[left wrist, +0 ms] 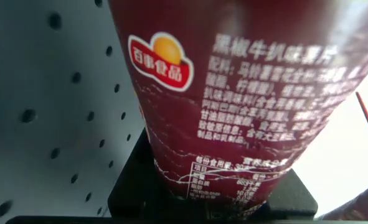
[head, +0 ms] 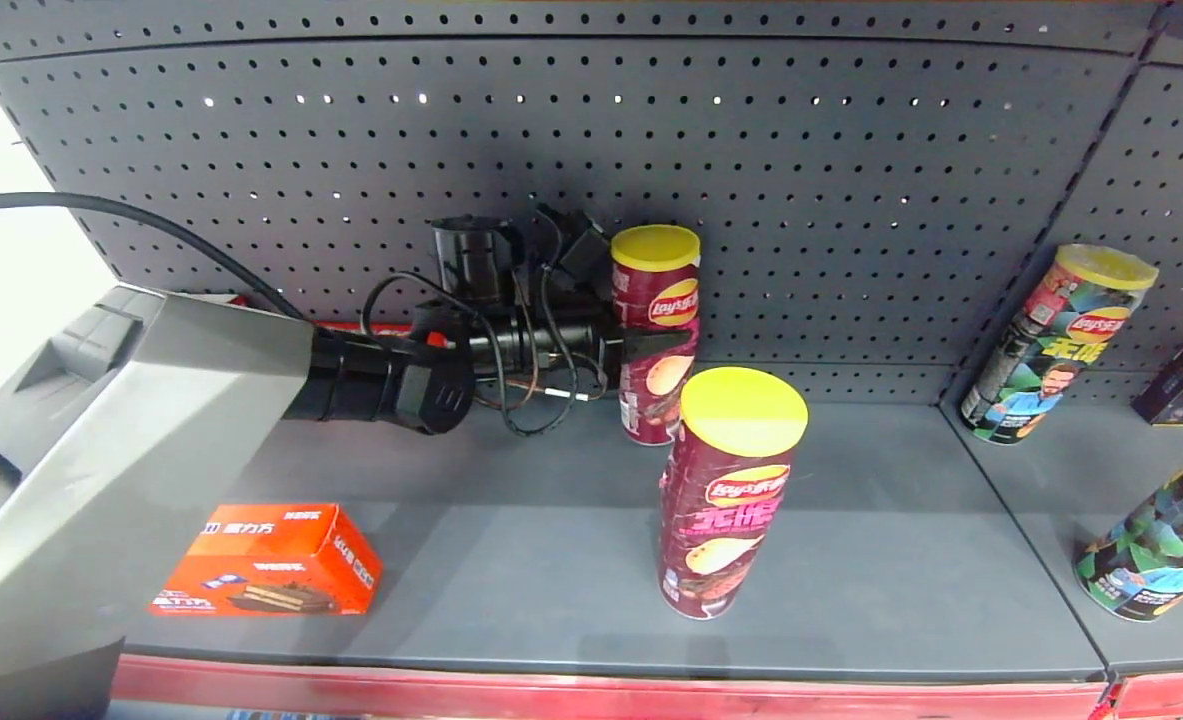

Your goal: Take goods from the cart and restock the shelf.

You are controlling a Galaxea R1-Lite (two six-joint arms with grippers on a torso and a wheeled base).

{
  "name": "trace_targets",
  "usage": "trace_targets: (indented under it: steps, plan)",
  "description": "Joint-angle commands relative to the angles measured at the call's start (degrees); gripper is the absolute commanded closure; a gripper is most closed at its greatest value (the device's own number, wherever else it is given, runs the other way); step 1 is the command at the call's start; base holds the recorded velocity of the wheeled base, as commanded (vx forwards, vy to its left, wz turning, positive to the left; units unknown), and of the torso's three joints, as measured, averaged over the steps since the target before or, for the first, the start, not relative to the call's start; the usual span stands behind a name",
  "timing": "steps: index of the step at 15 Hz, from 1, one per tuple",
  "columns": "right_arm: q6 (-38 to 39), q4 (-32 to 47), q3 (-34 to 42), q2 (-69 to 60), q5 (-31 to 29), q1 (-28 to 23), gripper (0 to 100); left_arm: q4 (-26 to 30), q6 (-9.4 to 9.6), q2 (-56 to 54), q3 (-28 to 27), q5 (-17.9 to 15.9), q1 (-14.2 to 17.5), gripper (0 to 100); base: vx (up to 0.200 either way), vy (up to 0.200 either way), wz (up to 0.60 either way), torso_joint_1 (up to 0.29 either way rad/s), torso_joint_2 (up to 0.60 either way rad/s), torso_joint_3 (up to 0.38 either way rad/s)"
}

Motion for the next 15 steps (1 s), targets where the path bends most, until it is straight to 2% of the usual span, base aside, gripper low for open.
trace_targets:
  steps: [1,4,8,9,12,15]
  plan:
    - [0.0,0.0,0.01,0.07,0.02,0.05,0,0.04,-0.01,1.5,-0.84,-0.01,-0.25,100,0.0,0.0,0.0,0.0,0.0,0.0]
    - [-0.09,0.0,0.01,0.07,0.02,0.05,0,-0.14,0.08,2.47,-0.84,-0.01,-0.25,100,0.0,0.0,0.0,0.0,0.0,0.0]
    - [-0.09,0.0,0.01,0.07,0.02,0.05,0,0.04,2.19,2.56,-0.49,-0.01,-0.25,100,0.0,0.0,0.0,0.0,0.0,0.0]
    - [-0.09,0.0,0.01,0.07,0.02,0.05,0,0.04,2.19,2.56,-0.49,-0.01,-0.25,0,0.0,0.0,0.0,0.0,0.0,0.0]
    - [0.0,0.0,0.01,0.07,0.02,0.05,0,0.04,2.81,2.12,0.74,0.96,-0.16,0,0.0,0.0,0.0,0.0,0.0,0.0]
    - [-0.09,0.0,0.01,0.07,0.02,0.05,0,0.04,3.25,-1.93,5.05,1.14,1.24,0,0.0,0.0,0.0,0.0,0.0,0.0]
